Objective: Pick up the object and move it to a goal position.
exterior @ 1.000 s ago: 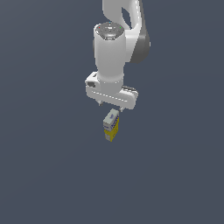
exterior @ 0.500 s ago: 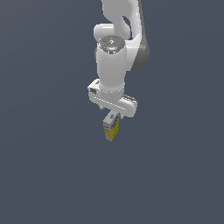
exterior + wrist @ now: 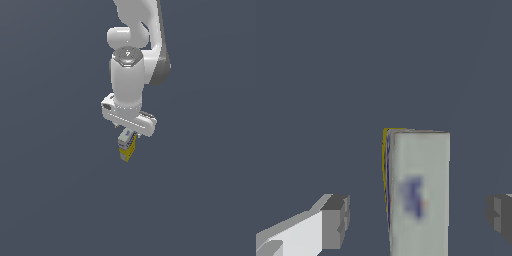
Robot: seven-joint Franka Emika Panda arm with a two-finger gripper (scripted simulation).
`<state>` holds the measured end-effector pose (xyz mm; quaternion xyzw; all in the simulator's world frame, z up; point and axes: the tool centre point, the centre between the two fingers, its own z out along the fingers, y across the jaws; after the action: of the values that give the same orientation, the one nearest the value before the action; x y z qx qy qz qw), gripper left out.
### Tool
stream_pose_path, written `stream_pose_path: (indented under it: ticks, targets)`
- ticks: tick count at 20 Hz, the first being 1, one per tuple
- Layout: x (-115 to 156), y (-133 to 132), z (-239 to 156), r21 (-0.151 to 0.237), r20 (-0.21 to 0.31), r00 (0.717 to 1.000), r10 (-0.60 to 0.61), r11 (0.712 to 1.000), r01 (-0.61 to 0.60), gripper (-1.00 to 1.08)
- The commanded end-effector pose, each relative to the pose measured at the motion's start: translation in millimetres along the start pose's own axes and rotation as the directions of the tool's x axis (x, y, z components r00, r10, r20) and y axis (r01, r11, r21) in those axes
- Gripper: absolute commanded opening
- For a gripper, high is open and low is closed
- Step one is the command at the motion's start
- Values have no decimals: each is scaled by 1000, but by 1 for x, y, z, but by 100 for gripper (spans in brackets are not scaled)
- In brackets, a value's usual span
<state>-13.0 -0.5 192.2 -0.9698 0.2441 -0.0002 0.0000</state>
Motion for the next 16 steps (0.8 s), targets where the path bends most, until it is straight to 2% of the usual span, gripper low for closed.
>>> stream_pose_path:
  ticks: [1, 11, 12, 16]
  targets:
    - [0, 0, 11, 0, 1, 1000, 1, 1000, -1, 100]
    - [0, 0, 40, 0, 0, 1000, 3, 1000, -3, 100]
    - [0, 0, 40, 0, 0, 1000, 3, 1000, -3, -100]
    - [0, 0, 40, 0, 0, 1000, 3, 1000, -3, -100]
